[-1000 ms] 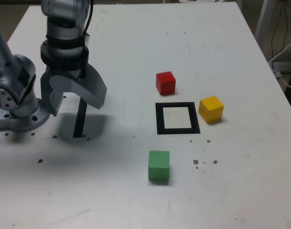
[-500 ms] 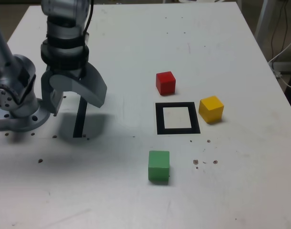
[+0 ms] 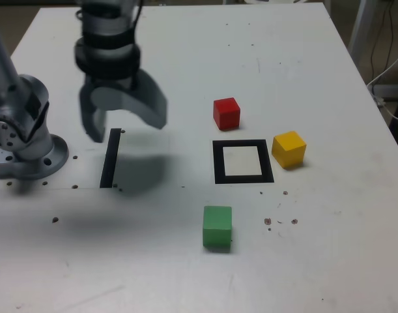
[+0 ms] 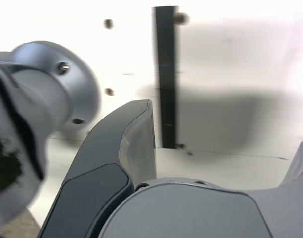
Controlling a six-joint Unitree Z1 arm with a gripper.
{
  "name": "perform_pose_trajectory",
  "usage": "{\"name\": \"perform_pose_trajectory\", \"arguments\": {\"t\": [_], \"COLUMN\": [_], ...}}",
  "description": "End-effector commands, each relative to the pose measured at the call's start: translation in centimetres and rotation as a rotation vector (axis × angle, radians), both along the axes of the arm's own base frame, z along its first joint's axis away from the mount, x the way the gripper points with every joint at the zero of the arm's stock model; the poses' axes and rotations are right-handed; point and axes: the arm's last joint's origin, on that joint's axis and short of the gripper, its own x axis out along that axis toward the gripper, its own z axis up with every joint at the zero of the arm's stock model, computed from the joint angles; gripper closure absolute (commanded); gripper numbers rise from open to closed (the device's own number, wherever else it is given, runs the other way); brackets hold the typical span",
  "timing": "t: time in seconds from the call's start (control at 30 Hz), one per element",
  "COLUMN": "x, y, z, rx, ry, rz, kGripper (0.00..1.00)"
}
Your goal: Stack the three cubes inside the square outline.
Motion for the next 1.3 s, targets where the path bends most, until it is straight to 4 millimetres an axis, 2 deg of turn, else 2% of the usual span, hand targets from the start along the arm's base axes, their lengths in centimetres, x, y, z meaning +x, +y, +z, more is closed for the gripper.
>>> {"name": "perform_pose_trajectory", "arguments": {"t": [0.0, 0.3, 0.67, 0.97, 1.27], "x": [1.0, 5.8, 11.1, 14.2, 15.9], "y": [0.0, 0.3, 3.3, 6.6, 8.8], "z": [0.3, 1.0, 0.5, -1.0, -3.5], "rx": [0.003, 0.003, 0.033, 0.038, -0.007], "ry": [0.005, -0.017, -0.012, 0.006, 0.049], "rz": [0.0, -0.009, 0.041, 0.076, 0.084], "kGripper": [0.01, 0.01, 0.01, 0.02, 0.05]}}
